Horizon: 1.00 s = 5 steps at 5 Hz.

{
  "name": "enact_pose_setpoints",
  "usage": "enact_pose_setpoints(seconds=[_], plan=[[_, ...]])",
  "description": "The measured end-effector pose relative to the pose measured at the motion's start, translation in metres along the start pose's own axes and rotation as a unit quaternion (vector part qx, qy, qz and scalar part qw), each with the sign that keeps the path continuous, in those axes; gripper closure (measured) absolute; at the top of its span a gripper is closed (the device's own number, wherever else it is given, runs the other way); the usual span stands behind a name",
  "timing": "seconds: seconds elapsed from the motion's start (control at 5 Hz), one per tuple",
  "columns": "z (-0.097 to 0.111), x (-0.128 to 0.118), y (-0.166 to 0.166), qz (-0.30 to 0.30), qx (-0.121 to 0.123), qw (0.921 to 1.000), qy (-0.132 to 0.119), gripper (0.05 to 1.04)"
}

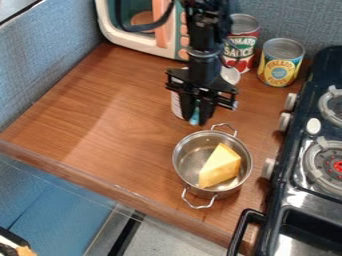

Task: Take the blue spoon and put it at the center of the table

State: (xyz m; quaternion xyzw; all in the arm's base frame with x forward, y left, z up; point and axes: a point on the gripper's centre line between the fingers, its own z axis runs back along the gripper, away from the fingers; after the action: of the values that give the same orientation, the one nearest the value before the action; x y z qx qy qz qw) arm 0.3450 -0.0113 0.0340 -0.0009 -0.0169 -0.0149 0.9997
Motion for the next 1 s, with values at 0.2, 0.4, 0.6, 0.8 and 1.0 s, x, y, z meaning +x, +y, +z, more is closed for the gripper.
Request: enact_pose_setpoints(seconds=[0.2, 0.4, 0.6, 0.8, 1.0], plan=[[-0.001, -0.010, 0.027, 0.023, 0.002, 0.9997, 0.008, 0.778], [0.012, -0.022, 0.056, 0.031, 0.015, 0.9994, -0.003, 0.778], [0.008, -0.036, 0.097, 0.036, 0.032, 0.9988, 0.002, 0.778], [0.005, -0.048, 0.139, 0.043, 0.034, 0.9985, -0.001, 0.778], [-0.008, -0.060, 0.161, 0.026, 0.032, 0.9990, 0.017, 0.778]])
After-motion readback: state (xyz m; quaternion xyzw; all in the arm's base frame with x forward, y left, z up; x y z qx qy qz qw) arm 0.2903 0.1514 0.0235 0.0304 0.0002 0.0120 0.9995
